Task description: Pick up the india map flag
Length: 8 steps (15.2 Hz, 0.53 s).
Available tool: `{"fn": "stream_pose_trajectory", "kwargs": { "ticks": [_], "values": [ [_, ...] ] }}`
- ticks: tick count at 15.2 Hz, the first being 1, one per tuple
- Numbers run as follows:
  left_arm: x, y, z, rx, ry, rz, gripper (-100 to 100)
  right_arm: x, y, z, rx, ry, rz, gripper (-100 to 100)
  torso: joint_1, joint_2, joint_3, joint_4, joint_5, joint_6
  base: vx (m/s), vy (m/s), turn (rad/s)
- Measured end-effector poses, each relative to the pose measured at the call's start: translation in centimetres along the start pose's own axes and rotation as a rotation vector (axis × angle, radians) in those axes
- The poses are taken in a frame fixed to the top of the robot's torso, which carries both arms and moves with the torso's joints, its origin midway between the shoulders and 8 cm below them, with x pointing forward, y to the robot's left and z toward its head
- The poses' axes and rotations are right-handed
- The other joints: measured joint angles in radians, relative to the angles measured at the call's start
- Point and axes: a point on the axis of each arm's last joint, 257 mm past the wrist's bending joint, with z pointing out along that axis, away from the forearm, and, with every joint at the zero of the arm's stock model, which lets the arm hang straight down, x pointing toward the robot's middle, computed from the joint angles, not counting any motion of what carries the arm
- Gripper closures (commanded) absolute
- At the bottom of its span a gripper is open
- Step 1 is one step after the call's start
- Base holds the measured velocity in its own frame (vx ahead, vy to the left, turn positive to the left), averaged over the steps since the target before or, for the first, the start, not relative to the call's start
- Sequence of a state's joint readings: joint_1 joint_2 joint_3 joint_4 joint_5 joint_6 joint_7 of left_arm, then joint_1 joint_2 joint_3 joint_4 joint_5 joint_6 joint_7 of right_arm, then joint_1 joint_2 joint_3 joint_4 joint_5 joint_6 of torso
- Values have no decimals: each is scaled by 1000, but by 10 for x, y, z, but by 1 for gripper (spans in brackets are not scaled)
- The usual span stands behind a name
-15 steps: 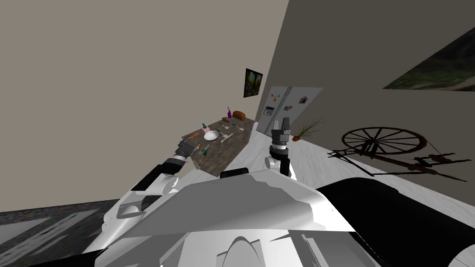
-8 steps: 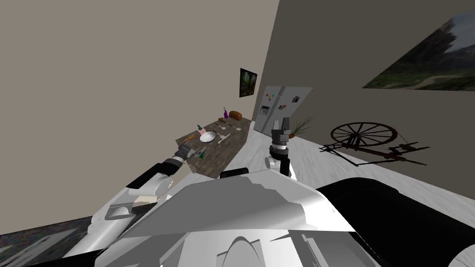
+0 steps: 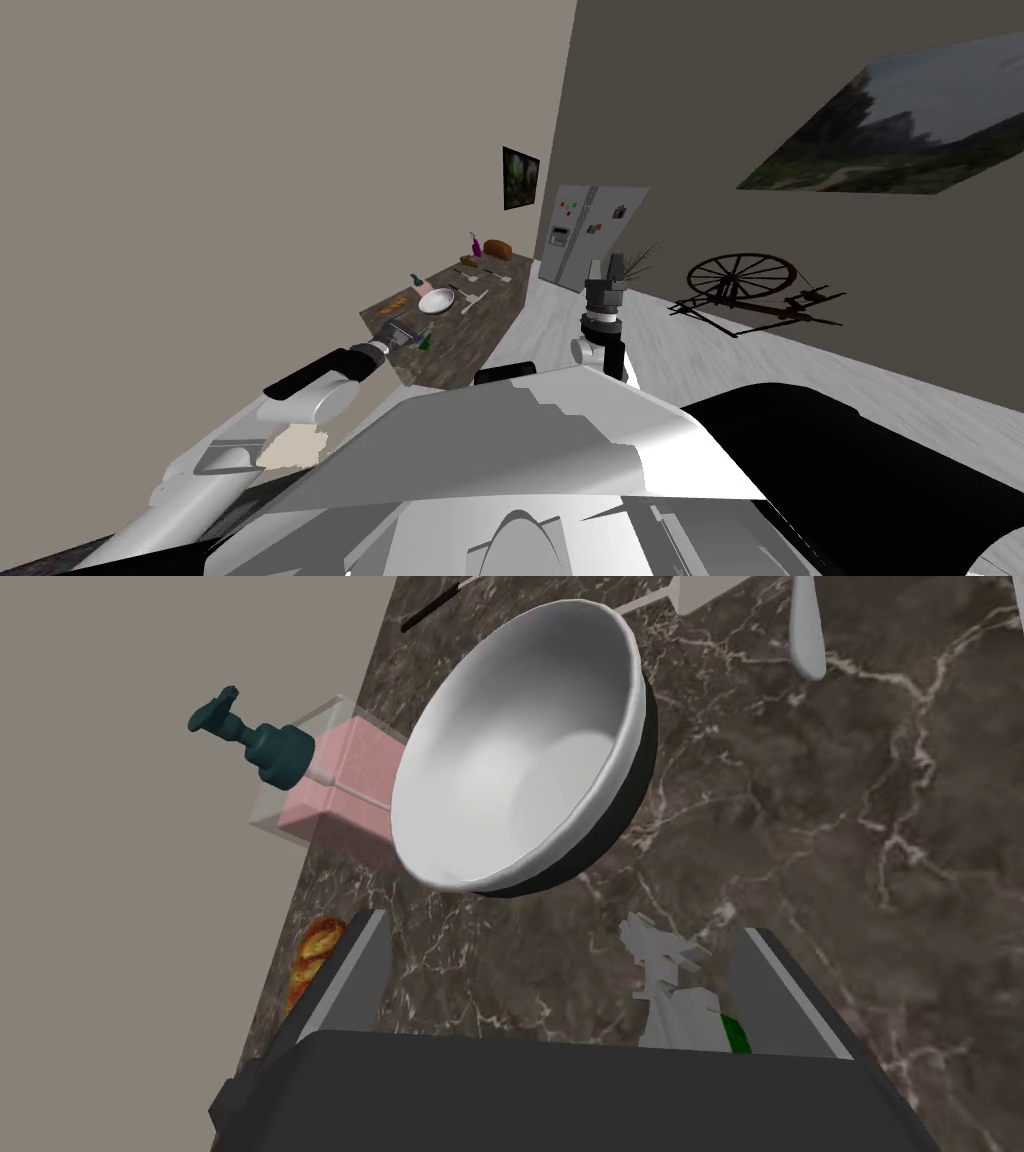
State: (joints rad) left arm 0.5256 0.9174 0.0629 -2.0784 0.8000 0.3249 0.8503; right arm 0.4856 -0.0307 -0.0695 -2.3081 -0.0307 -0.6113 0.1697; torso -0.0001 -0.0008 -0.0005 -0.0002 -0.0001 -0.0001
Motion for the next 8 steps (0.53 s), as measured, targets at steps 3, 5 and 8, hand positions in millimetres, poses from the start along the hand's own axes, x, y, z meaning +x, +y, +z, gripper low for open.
{"fn": "stream_pose_trajectory", "kwargs": {
  "ticks": [3, 5, 8],
  "values": [
    [-17, 5, -3, -48, -54, -63, -100, 0, 0, 0, 0, 0, 0, 0, 0, 0, 0, 0, 0, 0, 13, -2, -141],
    [-30, 9, -5, -82, -97, -106, -100, 0, 0, 0, 0, 0, 0, 0, 0, 0, 0, 0, 0, 0, 17, -2, -187],
    [-48, 12, -10, -129, -164, -174, -100, 0, 0, 0, 0, 0, 0, 0, 0, 0, 0, 0, 0, 0, 14, 2, -143]
  ]
}}
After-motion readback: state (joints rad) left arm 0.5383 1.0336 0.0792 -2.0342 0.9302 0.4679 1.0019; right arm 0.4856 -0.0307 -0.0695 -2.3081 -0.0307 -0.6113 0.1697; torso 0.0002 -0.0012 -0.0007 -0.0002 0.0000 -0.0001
